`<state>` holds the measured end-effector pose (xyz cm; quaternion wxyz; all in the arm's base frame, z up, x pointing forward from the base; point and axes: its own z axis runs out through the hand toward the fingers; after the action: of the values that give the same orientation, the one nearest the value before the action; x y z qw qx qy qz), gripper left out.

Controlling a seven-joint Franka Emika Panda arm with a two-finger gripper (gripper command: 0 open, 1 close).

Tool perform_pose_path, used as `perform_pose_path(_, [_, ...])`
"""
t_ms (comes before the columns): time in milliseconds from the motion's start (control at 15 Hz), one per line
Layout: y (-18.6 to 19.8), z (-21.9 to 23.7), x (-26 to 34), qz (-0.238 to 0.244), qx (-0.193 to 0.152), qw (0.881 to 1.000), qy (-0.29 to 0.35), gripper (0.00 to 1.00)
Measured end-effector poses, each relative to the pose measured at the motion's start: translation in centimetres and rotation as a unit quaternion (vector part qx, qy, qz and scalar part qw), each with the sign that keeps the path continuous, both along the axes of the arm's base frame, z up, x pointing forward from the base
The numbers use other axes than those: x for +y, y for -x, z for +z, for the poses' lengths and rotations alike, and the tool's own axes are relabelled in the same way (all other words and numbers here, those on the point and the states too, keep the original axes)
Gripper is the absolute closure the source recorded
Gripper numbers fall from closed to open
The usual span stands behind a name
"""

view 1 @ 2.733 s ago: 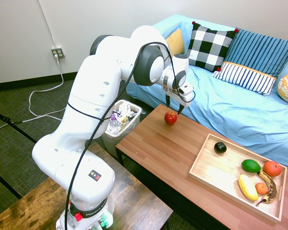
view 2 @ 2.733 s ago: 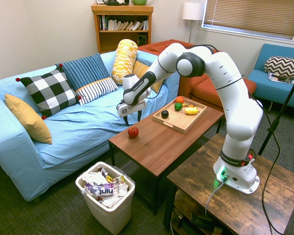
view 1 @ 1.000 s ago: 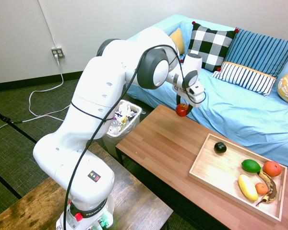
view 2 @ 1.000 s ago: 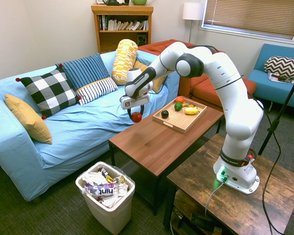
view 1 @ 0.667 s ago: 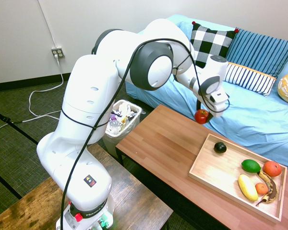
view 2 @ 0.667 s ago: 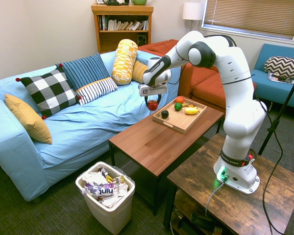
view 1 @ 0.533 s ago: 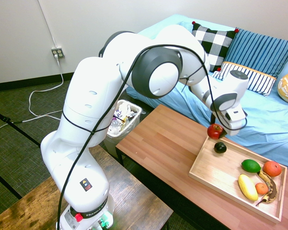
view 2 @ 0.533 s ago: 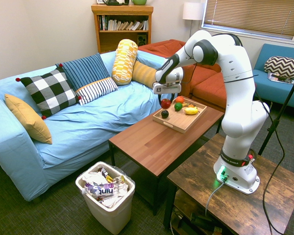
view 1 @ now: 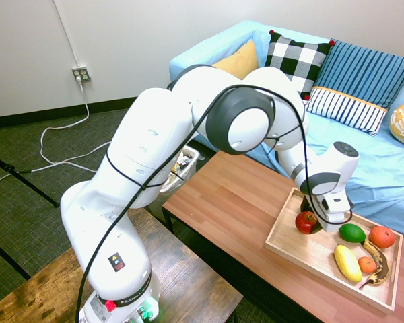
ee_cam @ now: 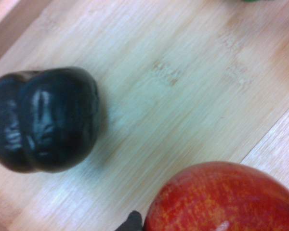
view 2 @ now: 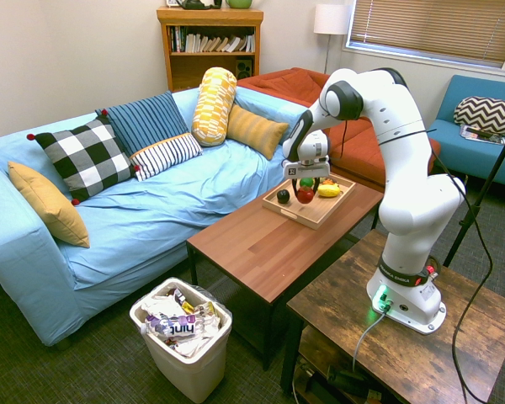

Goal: Put the apple in the tray

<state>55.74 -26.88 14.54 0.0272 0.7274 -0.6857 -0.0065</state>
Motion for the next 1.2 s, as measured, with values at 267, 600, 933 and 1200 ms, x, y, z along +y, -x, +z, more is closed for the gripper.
perform_pose_path(267, [-0.1,-2.5,-0.3,-0.006,0.01,1.0,-0.005,0.0])
perform_pose_path(600, [0.0,-2.5,-0.6,0.002,0.005,1.0,-0.012,0.0])
perform_pose_path(933, [-0.1,-2.0,-0.8,0.014,-0.003,1.0,-0.019,0.0])
perform_pose_path(1200, [0.3,2.5,-1.1,0.02,-0.033,0.999,-0.019,0.0])
